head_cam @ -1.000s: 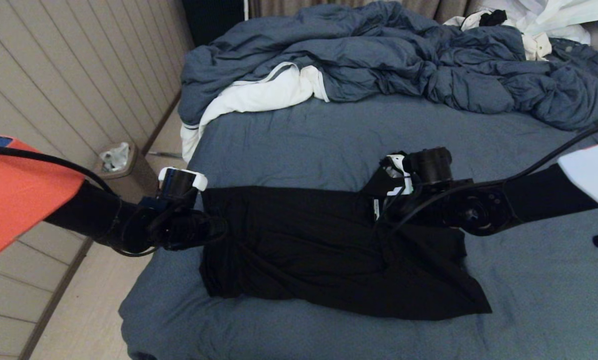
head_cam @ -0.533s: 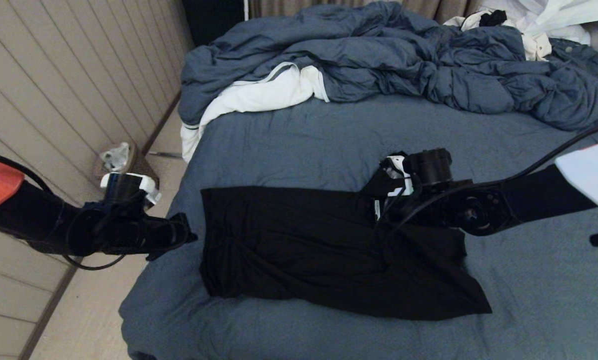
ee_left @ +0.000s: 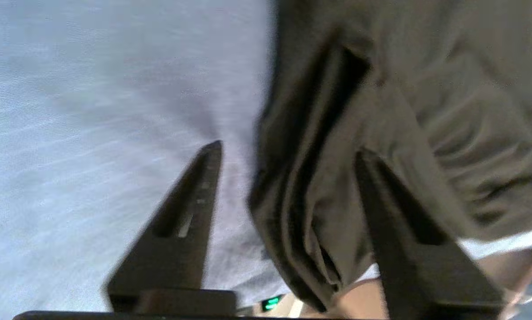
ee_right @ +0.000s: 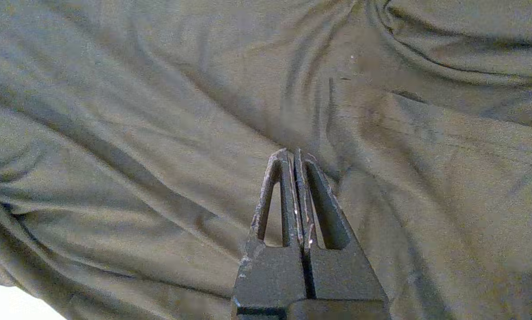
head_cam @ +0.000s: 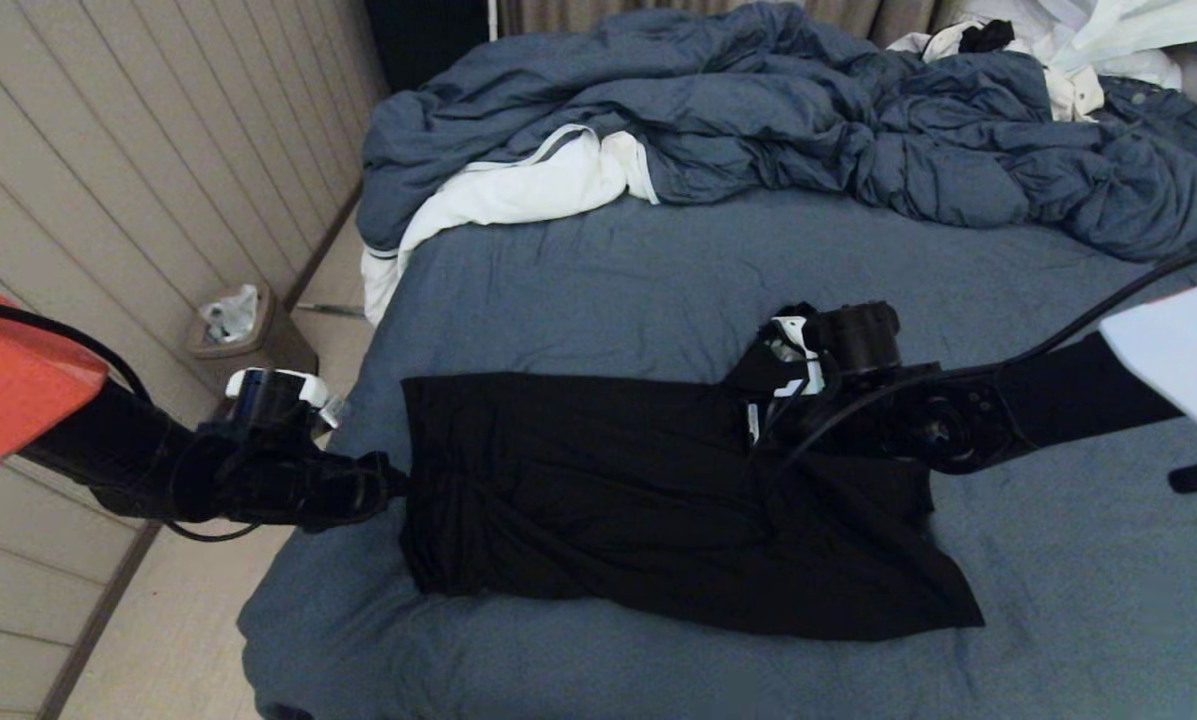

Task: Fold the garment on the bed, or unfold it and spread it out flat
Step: Fold the black T-shirt

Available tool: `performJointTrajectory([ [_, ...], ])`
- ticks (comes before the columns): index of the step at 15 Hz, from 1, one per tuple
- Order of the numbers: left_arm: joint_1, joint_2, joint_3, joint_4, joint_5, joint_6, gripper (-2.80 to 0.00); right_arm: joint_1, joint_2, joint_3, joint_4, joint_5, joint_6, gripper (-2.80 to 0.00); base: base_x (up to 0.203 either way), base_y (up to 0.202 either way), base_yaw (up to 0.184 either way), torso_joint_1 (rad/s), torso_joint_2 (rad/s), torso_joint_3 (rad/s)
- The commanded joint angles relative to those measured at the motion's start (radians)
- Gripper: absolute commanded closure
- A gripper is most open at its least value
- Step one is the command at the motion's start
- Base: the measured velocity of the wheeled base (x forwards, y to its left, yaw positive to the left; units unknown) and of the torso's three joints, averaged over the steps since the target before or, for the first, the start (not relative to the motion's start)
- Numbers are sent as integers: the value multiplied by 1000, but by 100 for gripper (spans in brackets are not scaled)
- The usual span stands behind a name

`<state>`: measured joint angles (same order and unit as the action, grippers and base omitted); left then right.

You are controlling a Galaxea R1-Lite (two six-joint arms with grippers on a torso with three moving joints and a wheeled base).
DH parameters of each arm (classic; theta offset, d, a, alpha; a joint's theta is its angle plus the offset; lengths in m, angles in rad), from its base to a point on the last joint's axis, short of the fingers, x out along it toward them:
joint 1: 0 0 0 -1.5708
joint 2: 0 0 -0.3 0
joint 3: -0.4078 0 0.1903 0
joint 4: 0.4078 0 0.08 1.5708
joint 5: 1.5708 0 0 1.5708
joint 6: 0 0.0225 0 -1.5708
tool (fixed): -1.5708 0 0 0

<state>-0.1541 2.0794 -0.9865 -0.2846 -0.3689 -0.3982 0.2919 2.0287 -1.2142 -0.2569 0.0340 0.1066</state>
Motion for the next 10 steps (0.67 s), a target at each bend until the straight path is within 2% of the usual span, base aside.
performJointTrajectory([
  [1, -18, 42, -15, -16, -7, 10, -280, -2, 1, -5, -2, 1, 1, 0, 0, 0, 0, 0, 0, 0],
  [5, -48, 22, 4, -24, -79, 8, -280, 1, -7, 1, -2, 0, 1, 0, 0, 0, 0, 0, 0, 0],
  [8, -50, 22, 11, -66, -82, 19, -280, 3, -10, 2, -1, 1, 2, 0, 0, 0, 0, 0, 0, 0],
  [9, -50, 22, 18, -84, -83, 38, -280, 4, -12, 5, -1, 1, 2, 0, 0, 0, 0, 0, 0, 0],
  [10, -50, 24, 39, -98, -90, 90, -280, 6, -13, 9, -2, 0, 2, 0, 0, 0, 0, 0, 0, 0],
])
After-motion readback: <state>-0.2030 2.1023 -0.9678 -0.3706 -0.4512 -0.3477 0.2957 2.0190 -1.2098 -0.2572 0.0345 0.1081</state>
